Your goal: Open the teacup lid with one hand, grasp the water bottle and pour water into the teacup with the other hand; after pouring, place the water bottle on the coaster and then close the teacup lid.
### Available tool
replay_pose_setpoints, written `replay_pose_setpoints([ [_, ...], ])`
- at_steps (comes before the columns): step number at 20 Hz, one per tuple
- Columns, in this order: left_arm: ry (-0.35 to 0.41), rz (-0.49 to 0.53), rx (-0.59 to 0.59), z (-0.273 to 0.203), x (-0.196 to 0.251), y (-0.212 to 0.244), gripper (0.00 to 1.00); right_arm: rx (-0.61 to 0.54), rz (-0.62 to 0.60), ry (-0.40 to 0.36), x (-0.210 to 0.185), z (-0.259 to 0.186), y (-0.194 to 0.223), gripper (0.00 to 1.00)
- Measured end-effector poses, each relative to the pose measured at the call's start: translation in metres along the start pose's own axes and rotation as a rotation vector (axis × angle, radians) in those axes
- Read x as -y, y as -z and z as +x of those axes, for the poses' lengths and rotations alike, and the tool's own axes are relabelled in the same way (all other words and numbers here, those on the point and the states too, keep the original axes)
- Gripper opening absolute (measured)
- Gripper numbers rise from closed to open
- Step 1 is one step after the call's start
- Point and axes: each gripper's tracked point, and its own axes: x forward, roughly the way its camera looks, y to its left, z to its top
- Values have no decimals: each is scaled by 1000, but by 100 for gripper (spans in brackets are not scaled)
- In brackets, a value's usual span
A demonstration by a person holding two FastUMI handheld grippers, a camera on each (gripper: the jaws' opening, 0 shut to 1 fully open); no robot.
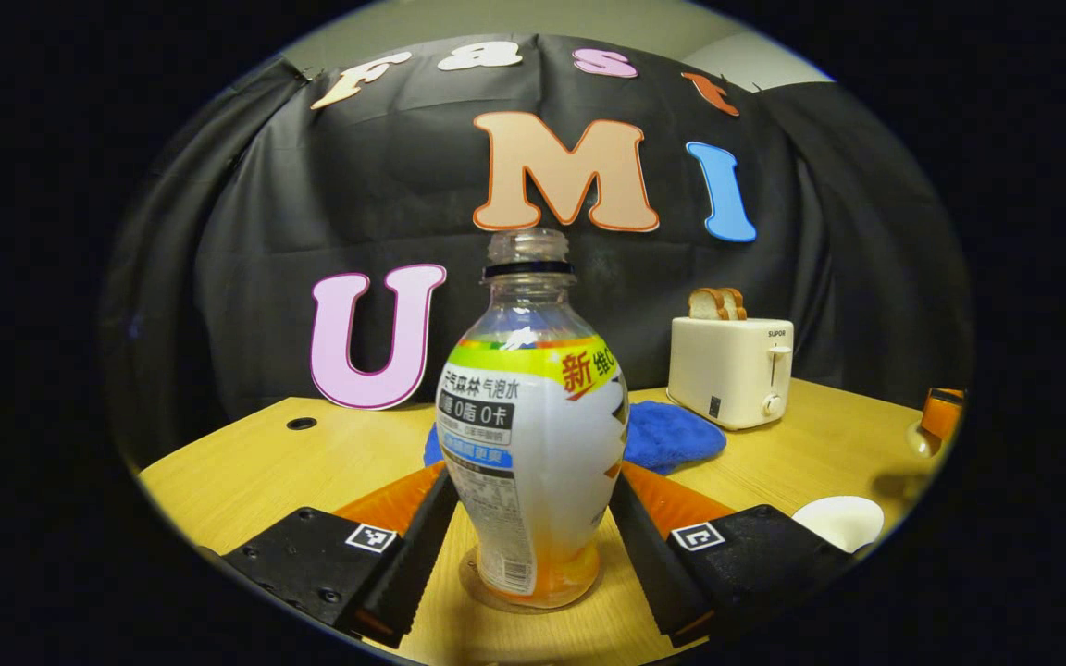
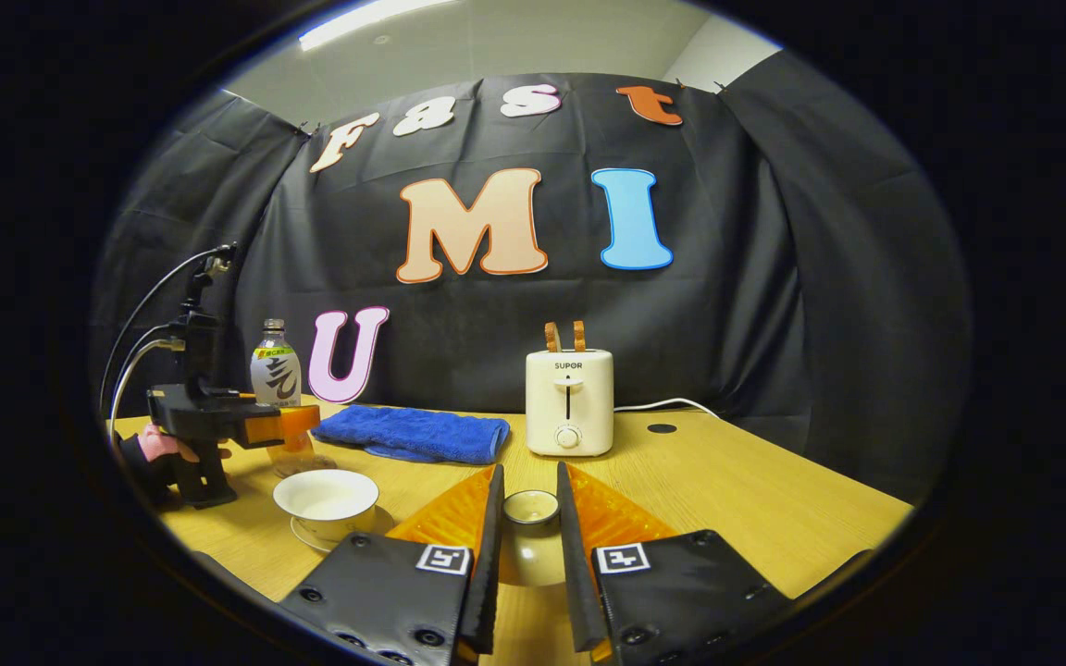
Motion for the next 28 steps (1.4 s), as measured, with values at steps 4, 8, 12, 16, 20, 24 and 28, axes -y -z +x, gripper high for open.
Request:
replay_pose_setpoints([
  [4, 1, 1, 52, -13, 2, -6, 92, 0, 0, 0, 0, 0, 0, 35],
  [8, 39, 1, 63, -36, 11, -15, 91, 1, -1, -1, 0, 0, 0, 35],
  [12, 62, 2, 71, -66, 12, -15, 91, 3, 0, -33, -4, 0, 0, 35],
  [16, -4, 2, 69, -104, -9, -13, 90, -3, 3, -108, -27, 4, 1, 35],
  [20, -144, 7, 70, -137, -47, -13, 90, -7, 6, -190, -57, 16, 3, 35],
  [24, -247, 6, 67, -152, -78, -12, 90, -13, 9, -303, -98, 22, 5, 35],
  [28, -243, 6, 69, -150, -78, -13, 91, -19, 13, -407, -133, 26, 8, 35],
])
